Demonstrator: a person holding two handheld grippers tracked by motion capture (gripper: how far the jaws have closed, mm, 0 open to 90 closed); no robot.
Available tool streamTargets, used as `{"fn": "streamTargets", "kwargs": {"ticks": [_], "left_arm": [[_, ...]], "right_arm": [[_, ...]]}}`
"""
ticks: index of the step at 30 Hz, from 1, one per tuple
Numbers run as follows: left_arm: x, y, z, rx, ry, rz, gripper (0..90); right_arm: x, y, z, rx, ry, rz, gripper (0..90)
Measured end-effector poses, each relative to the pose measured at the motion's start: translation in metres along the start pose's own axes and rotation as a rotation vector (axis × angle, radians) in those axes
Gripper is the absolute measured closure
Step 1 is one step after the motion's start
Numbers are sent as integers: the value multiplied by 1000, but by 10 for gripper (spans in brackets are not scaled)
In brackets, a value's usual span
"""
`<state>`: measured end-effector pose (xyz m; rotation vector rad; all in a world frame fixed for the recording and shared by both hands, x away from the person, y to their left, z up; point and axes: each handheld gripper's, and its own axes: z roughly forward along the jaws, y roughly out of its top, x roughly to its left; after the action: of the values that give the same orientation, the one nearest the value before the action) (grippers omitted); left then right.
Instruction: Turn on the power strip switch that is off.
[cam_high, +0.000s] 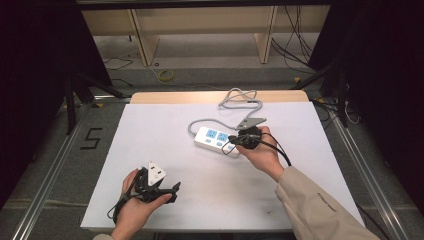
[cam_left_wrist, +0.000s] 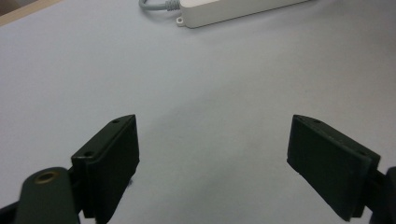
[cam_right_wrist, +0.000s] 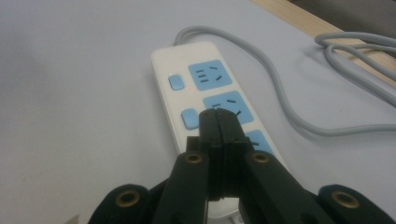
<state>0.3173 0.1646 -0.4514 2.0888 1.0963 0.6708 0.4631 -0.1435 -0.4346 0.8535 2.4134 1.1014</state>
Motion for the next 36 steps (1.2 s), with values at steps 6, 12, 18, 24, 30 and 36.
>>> {"fn": "streamTargets", "kwargs": {"ticks": [6, 12, 18, 24, 30, 36], "left_arm": [[0, 0, 0, 0, 2, 0, 163], [0, 0, 0, 0, 1, 0, 163], [0, 0, 0, 0, 1, 2, 163], [0, 0, 0, -2, 0, 0, 163], [0, 0, 0, -1, -1, 2, 163], [-1, 0, 0, -2, -2, 0, 163]], "right_arm": [[0, 2, 5, 8, 1, -3, 900], [0, 4, 11, 11, 2, -1, 900], [2, 5, 17, 19, 4, 5, 900], [1, 6, 23, 27, 4, 7, 900], [2, 9, 28, 38, 9, 8, 900], [3, 13, 33, 48, 11, 2, 900]]}}
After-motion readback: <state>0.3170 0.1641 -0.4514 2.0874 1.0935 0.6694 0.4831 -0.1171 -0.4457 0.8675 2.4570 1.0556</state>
